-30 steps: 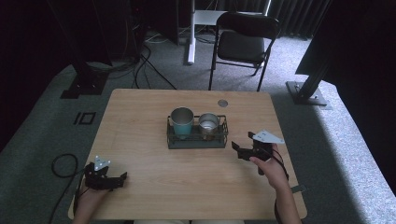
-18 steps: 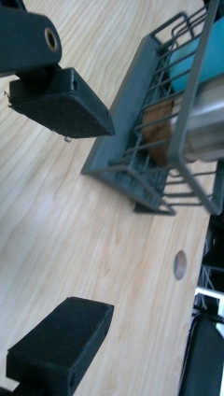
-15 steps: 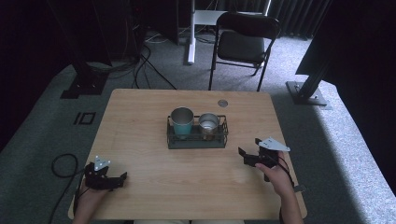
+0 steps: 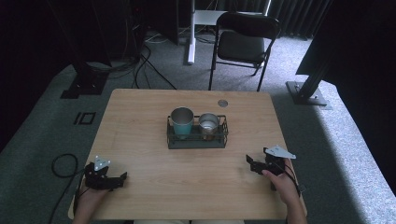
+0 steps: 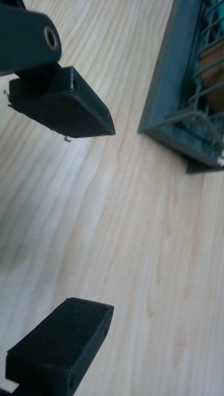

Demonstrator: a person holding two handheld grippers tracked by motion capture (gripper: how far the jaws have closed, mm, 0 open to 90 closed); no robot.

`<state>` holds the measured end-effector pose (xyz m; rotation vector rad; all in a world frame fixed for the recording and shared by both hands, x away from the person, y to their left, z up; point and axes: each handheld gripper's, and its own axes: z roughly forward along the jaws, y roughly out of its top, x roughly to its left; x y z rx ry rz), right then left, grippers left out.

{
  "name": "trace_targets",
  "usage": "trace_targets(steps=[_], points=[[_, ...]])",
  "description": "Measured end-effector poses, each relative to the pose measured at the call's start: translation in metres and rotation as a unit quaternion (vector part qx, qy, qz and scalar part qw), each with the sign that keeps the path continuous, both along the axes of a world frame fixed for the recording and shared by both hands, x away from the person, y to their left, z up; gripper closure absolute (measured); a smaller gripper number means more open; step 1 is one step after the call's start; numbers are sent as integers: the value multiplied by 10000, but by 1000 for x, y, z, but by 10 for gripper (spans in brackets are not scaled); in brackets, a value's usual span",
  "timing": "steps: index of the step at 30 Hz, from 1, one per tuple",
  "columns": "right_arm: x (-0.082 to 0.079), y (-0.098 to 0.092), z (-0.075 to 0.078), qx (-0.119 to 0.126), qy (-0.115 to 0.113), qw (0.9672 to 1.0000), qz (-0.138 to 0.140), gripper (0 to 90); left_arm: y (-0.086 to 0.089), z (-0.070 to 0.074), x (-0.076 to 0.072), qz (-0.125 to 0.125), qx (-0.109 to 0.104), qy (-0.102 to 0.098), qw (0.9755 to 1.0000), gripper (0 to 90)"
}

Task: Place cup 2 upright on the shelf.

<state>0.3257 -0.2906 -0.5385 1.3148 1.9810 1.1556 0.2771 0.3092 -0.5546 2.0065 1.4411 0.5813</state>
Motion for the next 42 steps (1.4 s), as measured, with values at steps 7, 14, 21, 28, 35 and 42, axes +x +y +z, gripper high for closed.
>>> trace_targets(steps=[7, 14, 21, 28, 35, 42], points=[[-9, -7, -8, -121, 161, 9997, -130, 121, 0, 0, 0, 0, 1, 0, 10000, 4], [-20, -13, -13, -286, 311, 9985, -339, 121, 0, 0, 0, 2, -1, -1, 10000, 4], [-30, -17, -15, -394, 433, 9976, -382, 121, 0, 0, 0, 1, -2, -1, 10000, 4], [-39, -16, -17, -740, 641, 9947, -328, 121, 0, 0, 0, 0, 0, -1, 10000, 4], [-42, -15, -18, -609, 892, 9934, -381, 121, 0, 0, 0, -1, 2, 0, 10000, 4], [-47, -13, -18, -582, 912, 9922, -611, 121, 0, 0, 0, 1, 0, -1, 10000, 4]])
